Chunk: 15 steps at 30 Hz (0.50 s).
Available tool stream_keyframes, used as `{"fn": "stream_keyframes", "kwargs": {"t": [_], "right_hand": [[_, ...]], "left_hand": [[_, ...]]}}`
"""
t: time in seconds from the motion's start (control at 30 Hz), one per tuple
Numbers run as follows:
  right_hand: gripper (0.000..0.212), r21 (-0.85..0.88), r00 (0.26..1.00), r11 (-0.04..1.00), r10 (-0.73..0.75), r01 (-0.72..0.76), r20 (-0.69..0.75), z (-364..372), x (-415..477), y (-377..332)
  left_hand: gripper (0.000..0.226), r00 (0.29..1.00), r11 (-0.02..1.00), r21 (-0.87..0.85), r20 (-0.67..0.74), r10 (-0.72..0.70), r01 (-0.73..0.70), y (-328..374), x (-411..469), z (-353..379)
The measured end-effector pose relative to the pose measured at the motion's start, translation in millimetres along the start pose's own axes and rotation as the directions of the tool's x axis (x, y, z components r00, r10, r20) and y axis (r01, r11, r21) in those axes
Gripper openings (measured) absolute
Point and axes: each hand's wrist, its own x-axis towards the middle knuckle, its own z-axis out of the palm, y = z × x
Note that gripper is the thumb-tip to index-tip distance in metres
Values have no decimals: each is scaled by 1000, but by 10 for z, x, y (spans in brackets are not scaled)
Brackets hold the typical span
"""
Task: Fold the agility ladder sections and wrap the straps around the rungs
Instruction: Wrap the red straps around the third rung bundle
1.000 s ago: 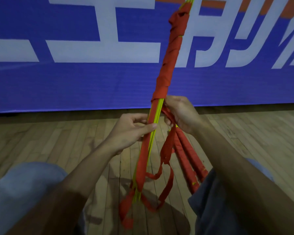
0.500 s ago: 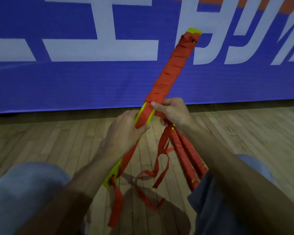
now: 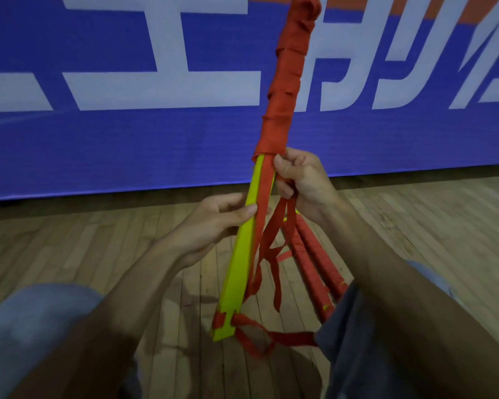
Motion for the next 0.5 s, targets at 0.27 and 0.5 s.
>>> {"fn": "stream_keyframes", "kwargs": {"t": [0.27,0.5], "right_hand": [[17,39,989,999,-34,29,145,-11,-46,-75],[12,-443,997,894,-74,64,-5,66,-20,8]], "left_hand": [[41,956,985,-159,293,-24,73,29,-71,-54],[25,989,985,-106,-45,-144,138,-63,6,-64]]}}
